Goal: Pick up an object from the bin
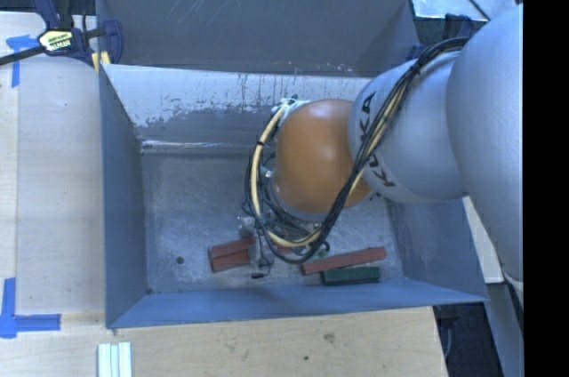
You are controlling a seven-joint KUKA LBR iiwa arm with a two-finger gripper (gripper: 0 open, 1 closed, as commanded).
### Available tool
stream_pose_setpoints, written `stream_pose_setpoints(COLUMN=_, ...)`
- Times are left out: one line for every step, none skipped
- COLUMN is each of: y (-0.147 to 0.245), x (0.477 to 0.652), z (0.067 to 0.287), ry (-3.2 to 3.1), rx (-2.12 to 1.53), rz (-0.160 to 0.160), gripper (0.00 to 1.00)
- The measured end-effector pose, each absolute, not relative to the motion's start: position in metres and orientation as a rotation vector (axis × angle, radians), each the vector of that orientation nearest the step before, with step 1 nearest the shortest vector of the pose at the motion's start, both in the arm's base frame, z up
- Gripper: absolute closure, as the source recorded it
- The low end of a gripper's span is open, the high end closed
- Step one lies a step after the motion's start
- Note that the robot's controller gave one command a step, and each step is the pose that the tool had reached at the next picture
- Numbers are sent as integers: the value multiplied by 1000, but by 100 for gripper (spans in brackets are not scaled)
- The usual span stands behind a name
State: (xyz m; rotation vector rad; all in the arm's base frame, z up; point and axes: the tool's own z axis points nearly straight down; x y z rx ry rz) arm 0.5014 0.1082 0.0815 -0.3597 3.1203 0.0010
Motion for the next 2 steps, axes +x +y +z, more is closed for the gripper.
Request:
stream_pose_setpoints(y=108, x=500, z=102, ry=3124, rx=-360, rz=-1, gripper=100)
stream_pose_setpoints(y=108, x=502, z=115, ry=3117, rx=-359, rz=0, gripper=100)
